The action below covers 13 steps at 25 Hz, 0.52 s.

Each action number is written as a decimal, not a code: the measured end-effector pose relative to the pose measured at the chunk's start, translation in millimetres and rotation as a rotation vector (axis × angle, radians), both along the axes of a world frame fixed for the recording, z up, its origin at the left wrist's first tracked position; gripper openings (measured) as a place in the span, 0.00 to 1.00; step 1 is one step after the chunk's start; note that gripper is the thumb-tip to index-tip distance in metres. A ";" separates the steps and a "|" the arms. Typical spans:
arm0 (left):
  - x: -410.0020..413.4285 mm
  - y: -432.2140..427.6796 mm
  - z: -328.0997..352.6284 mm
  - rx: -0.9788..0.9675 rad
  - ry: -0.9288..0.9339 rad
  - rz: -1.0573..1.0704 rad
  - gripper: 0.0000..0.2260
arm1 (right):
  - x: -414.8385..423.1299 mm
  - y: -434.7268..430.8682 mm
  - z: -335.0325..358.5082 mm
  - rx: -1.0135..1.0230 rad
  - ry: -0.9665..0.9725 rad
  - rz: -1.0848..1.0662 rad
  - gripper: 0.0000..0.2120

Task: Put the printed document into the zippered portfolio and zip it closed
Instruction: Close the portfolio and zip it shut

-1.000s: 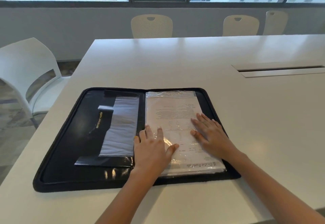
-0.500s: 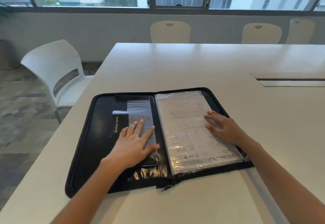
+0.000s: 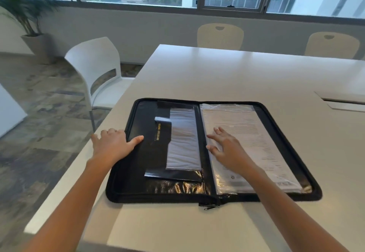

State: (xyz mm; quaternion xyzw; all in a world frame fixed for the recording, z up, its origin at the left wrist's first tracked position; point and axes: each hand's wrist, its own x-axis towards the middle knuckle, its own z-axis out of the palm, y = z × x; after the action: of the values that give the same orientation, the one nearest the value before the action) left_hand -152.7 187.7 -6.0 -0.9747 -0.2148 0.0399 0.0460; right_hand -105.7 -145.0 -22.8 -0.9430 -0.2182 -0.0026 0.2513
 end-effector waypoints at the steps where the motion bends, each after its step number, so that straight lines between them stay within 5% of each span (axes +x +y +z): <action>1: 0.9 -1.7 2.1 -0.021 -0.018 -0.007 0.37 | -2.6 8.5 -1.1 0.001 0.003 0.014 0.23; 6: -0.6 -3.8 23.9 -0.292 -0.217 0.016 0.30 | -10.0 26.9 0.5 0.015 0.007 0.020 0.24; 10: -5.6 -12.6 62.6 -1.057 -0.440 -0.058 0.18 | -14.6 30.9 10.5 0.092 0.027 0.033 0.23; 13: -6.7 -31.5 97.2 -1.318 -0.453 -0.136 0.15 | -19.6 32.4 22.9 0.115 0.000 0.048 0.25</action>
State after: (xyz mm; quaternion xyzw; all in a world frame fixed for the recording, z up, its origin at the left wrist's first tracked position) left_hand -159.4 156.1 91.2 -0.7952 -0.0890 -0.0453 -0.5981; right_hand -125.4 -112.6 0.1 -0.9214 -0.2405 -0.0092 0.3051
